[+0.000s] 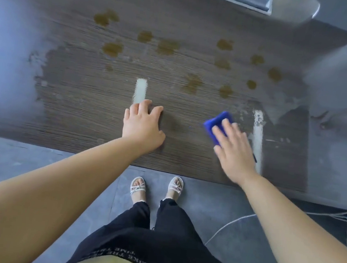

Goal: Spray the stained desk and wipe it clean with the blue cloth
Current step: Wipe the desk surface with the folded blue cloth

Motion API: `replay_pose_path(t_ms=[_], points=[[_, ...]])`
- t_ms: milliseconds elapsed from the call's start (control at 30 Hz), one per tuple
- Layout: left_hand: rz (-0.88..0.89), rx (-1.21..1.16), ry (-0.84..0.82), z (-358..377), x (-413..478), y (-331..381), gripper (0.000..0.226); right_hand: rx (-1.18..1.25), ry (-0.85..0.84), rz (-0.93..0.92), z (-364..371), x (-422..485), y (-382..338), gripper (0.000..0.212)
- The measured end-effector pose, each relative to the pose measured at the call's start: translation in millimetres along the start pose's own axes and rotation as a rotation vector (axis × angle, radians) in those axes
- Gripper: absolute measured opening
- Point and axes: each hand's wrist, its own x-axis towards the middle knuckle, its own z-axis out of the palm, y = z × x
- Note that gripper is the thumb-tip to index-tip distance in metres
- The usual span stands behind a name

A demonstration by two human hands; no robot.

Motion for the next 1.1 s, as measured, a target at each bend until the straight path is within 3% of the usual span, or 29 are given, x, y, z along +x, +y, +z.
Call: replay_pose_path(t_ms=[67,133,200,300,367,467,600,667,800,867,967,1033,1100], points=[[0.012,-0.002,0.011,-0.5,4.5,9.4,0.073,0.095,0.045,0.416,-6.5,27.4,0.8,0.053],[0.018,-0.003,0.014,-1.0,8.8,18.0,0.085,0.152,0.069,0.663,-10.0,49.8,-27.5,0.056],[0.004,0.018,0.005,0.4,13.9,25.4,0.098,0.145,0.075,0.525,-4.1,48.9,-56.8,0.057],[-0.030,0.078,0.000,0.6,25.1,29.8,0.108,0.030,0.012,-0.069,3.4,10.6,-49.3,0.054],[-0.062,0.124,-0.003,0.4,30.2,27.7,0.112,0.011,-0.008,-0.223,3.2,-6.1,-11.4,0.051],[-0.089,0.194,-0.032,0.8,35.2,29.0,0.114,0.050,0.014,0.099,-5.4,4.5,36.0,0.052],[-0.118,0.253,-0.090,-3.1,40.7,37.6,0.113,0.118,0.060,0.577,-15.9,68.3,13.8,0.055],[-0.135,0.265,-0.119,-3.9,42.9,41.5,0.114,0.127,0.053,0.519,-17.6,84.7,-11.6,0.057],[-0.138,0.263,-0.129,-3.9,43.8,44.5,0.114,0.030,-0.006,-0.093,-10.1,49.7,-14.0,0.053],[-0.137,0.268,-0.139,-4.0,44.4,44.1,0.114,-0.014,-0.019,-0.203,-10.7,33.1,17.2,0.052],[-0.132,0.265,-0.141,-5.2,44.8,44.2,0.114,0.005,-0.033,0.059,-18.4,43.1,51.5,0.051],[-0.136,0.262,-0.148,-7.3,44.8,45.0,0.115,0.043,0.028,0.303,-19.5,70.3,41.1,0.053],[-0.142,0.261,-0.159,-7.2,44.1,45.7,0.118,0.086,0.055,0.427,-20.0,90.9,11.8,0.056]])
